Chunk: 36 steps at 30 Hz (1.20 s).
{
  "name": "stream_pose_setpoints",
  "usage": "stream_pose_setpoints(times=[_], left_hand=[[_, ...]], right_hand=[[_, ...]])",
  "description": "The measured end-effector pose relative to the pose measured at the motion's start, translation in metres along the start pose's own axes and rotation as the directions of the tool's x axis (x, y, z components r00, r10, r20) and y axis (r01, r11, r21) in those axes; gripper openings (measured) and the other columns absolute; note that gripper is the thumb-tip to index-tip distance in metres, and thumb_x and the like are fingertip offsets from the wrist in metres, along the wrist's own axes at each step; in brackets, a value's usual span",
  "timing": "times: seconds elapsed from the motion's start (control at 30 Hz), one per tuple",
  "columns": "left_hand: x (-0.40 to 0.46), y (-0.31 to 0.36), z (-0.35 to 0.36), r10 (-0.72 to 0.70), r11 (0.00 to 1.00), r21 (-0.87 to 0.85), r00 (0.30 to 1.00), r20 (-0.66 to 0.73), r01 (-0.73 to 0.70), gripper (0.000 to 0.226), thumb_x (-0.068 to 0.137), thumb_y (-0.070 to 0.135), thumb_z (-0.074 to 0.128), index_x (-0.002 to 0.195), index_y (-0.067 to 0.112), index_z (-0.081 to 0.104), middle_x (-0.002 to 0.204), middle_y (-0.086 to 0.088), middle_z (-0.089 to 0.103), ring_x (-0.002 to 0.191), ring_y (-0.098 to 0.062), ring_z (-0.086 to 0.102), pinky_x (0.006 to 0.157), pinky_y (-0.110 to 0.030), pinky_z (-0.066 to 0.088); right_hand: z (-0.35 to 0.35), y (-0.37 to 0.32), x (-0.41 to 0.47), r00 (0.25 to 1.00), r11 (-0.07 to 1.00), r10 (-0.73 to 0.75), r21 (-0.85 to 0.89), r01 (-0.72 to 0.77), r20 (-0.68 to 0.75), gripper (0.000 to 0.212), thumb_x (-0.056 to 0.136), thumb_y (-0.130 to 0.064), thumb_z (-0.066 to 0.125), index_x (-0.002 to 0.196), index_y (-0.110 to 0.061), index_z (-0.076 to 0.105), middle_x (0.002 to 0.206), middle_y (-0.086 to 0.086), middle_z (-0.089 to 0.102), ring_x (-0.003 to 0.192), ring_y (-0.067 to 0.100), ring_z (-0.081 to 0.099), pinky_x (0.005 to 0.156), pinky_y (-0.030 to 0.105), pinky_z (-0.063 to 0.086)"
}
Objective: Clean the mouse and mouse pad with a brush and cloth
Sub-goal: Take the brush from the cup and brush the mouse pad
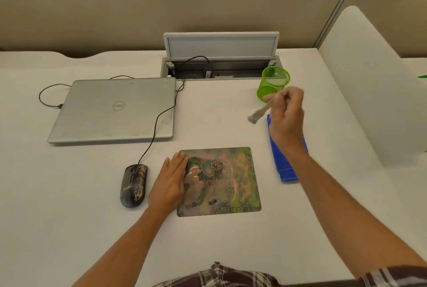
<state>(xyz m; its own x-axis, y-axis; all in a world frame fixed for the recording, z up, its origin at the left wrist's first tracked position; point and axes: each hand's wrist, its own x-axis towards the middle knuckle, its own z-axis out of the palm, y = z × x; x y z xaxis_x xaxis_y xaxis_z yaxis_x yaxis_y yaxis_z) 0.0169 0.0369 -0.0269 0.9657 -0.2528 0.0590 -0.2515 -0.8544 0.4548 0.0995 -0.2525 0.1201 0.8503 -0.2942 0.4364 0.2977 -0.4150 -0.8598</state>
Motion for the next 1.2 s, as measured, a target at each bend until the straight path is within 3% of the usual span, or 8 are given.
stream_pose_setpoints(times=[0.13, 0.33, 0.53, 0.6, 0.73, 0.87, 1.0, 1.2], left_hand=[[-0.001, 0.002, -0.001, 0.012, 1.0, 0.014, 1.0, -0.022, -0.011, 0.054, 0.1, 0.027, 0.02, 0.147, 0.006, 0.036, 0.156, -0.005, 0.031, 0.145, -0.009, 0.013, 0.119, -0.024, -0.006], [-0.003, 0.001, 0.002, 0.004, 1.0, 0.003, 0.999, -0.042, -0.004, 0.045, 0.103, 0.013, 0.032, 0.148, 0.006, 0.034, 0.156, -0.006, 0.031, 0.145, -0.009, 0.012, 0.118, -0.023, -0.008], [-0.003, 0.0, 0.002, 0.023, 1.0, 0.016, 0.999, -0.048, -0.022, 0.048, 0.102, 0.019, 0.027, 0.148, 0.006, 0.034, 0.156, -0.007, 0.03, 0.144, -0.008, 0.011, 0.117, -0.022, -0.009], [-0.004, -0.001, 0.003, 0.02, 1.0, 0.014, 0.999, -0.05, -0.02, 0.046, 0.103, 0.017, 0.03, 0.148, 0.006, 0.034, 0.156, -0.006, 0.031, 0.143, -0.006, 0.009, 0.117, -0.021, -0.009], [-0.003, -0.002, 0.004, 0.018, 1.0, 0.019, 0.999, -0.034, -0.018, 0.052, 0.1, 0.023, 0.022, 0.148, 0.006, 0.034, 0.156, -0.007, 0.031, 0.144, -0.007, 0.01, 0.117, -0.022, -0.01], [-0.003, -0.003, 0.006, 0.019, 1.0, 0.018, 0.999, -0.028, -0.019, 0.053, 0.099, 0.022, 0.022, 0.147, 0.005, 0.034, 0.156, -0.008, 0.031, 0.144, -0.009, 0.01, 0.117, -0.022, -0.01], [-0.003, -0.004, 0.006, 0.02, 1.0, 0.021, 0.999, -0.033, -0.02, 0.051, 0.1, 0.02, 0.024, 0.147, 0.004, 0.035, 0.155, -0.008, 0.032, 0.146, -0.012, 0.013, 0.118, -0.023, -0.01], [-0.003, -0.005, 0.006, 0.024, 1.0, 0.02, 0.999, -0.03, -0.024, 0.051, 0.1, 0.02, 0.024, 0.148, 0.005, 0.034, 0.156, -0.008, 0.03, 0.144, -0.007, 0.008, 0.118, -0.023, -0.01]], right_hand=[[0.014, 0.015, -0.048, 0.986, 0.995, 0.094, 0.011, -0.096, 0.141, 0.01, 0.105, -0.017, 0.035, 0.098, -0.011, 0.037, 0.089, 0.005, 0.07, 0.056, 0.011, 0.051, 0.054, 0.024, 0.043], [0.024, 0.029, -0.079, 0.927, 0.988, 0.15, -0.01, -0.157, 0.345, 0.005, 0.102, -0.012, 0.043, 0.098, -0.015, 0.042, 0.09, 0.0, 0.067, 0.059, 0.014, 0.054, 0.055, 0.027, 0.047], [0.028, 0.039, -0.089, 0.848, 0.979, 0.2, -0.133, -0.154, 0.491, 0.005, 0.097, -0.007, 0.054, 0.094, -0.007, 0.057, 0.088, 0.002, 0.061, 0.069, -0.001, 0.059, 0.065, 0.01, 0.044], [0.027, 0.04, -0.094, 0.834, 0.969, 0.238, -0.178, -0.17, 0.498, 0.008, 0.097, -0.007, 0.054, 0.094, -0.004, 0.061, 0.092, 0.004, 0.062, 0.072, -0.002, 0.059, 0.07, 0.009, 0.045], [0.02, 0.036, -0.108, 0.81, 0.957, 0.27, -0.239, -0.165, 0.52, 0.012, 0.098, -0.013, 0.053, 0.093, -0.006, 0.063, 0.078, -0.007, 0.06, 0.067, -0.003, 0.058, 0.067, 0.007, 0.043], [0.004, 0.036, -0.129, 0.775, 0.933, 0.334, -0.308, -0.189, 0.537, 0.013, 0.099, -0.016, 0.052, 0.093, -0.009, 0.061, 0.081, 0.0, 0.061, 0.071, 0.014, 0.058, 0.069, 0.026, 0.048], [-0.009, 0.033, -0.132, 0.753, 0.931, 0.344, -0.307, -0.197, 0.561, 0.01, 0.099, -0.016, 0.051, 0.092, -0.016, 0.058, 0.079, -0.001, 0.061, 0.074, 0.016, 0.062, 0.068, 0.027, 0.049], [0.016, 0.029, -0.095, 0.859, 0.969, 0.234, -0.185, -0.166, 0.456, 0.013, 0.098, -0.018, 0.053, 0.096, -0.011, 0.064, 0.083, -0.002, 0.063, 0.071, 0.005, 0.06, 0.072, 0.021, 0.051]])
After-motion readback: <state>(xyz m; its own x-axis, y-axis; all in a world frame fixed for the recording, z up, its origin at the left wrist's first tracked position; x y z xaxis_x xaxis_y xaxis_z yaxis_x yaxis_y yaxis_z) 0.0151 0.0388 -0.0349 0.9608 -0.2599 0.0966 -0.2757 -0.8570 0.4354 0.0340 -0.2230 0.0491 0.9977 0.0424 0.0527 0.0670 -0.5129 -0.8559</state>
